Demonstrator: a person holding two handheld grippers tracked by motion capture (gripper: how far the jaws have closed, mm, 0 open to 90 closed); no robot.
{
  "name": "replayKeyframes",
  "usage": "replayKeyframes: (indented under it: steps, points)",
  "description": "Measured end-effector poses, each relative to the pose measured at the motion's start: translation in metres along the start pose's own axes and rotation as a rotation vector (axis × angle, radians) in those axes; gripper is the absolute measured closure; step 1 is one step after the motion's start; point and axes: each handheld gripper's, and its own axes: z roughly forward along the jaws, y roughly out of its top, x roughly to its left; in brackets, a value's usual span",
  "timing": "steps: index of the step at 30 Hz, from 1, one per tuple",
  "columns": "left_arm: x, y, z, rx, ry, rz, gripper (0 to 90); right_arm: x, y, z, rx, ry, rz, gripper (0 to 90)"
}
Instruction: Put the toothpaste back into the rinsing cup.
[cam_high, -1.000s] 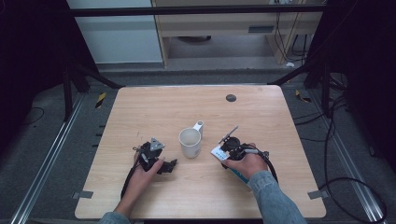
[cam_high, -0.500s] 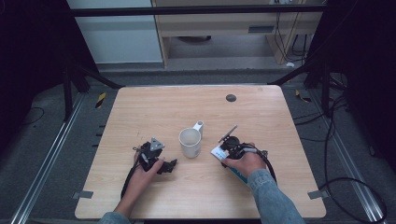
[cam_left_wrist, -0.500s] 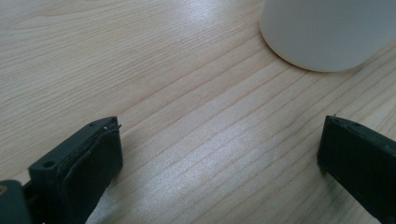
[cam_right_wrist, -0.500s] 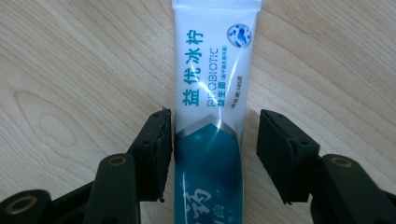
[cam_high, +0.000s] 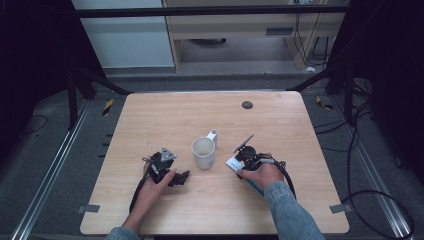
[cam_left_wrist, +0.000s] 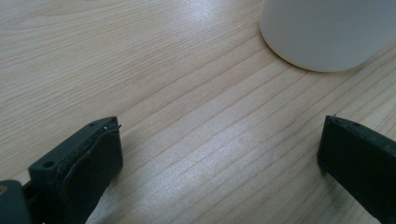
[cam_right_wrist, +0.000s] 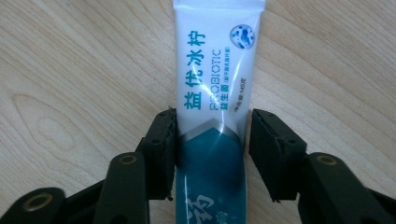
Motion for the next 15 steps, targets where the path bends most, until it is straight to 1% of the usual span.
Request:
replayKeyframes:
  steps: [1,5,6,8,10,11,15]
  points:
    - [0.0,0.0,0.0,0.0,0.0,0.0,0.0,0.0003,-0.0001,0.0001,-0.003,-0.003,-0.006,54.1]
    - [0.0,0.0,0.0,0.0,0.0,0.0,0.0,0.001,0.0001,-0.0001,-0.001,-0.01,-0.001,55.0]
    - [0.0,0.0,0.0,0.0,0.0,0.0,0.0,0.001,0.0,-0.0006,-0.008,-0.018,-0.011,56.8]
    - [0.0,0.0,0.0001,0.0,0.0,0.0,0.0,0.0012,0.0,-0.0011,-0.008,-0.021,-0.015,57.6]
    - [0.0,0.0001,0.0001,0.0,0.0,0.0,0.0,0.003,0.0006,-0.0039,-0.021,-0.052,-0.029,64.6]
    - [0.0,0.0001,0.0001,0.0,0.0,0.0,0.0,0.0036,0.0008,-0.0046,-0.022,-0.059,-0.029,66.9]
    - [0.0,0.0001,0.0002,0.0,0.0,0.0,0.0,0.0044,0.0014,-0.0062,-0.021,-0.069,-0.021,71.6]
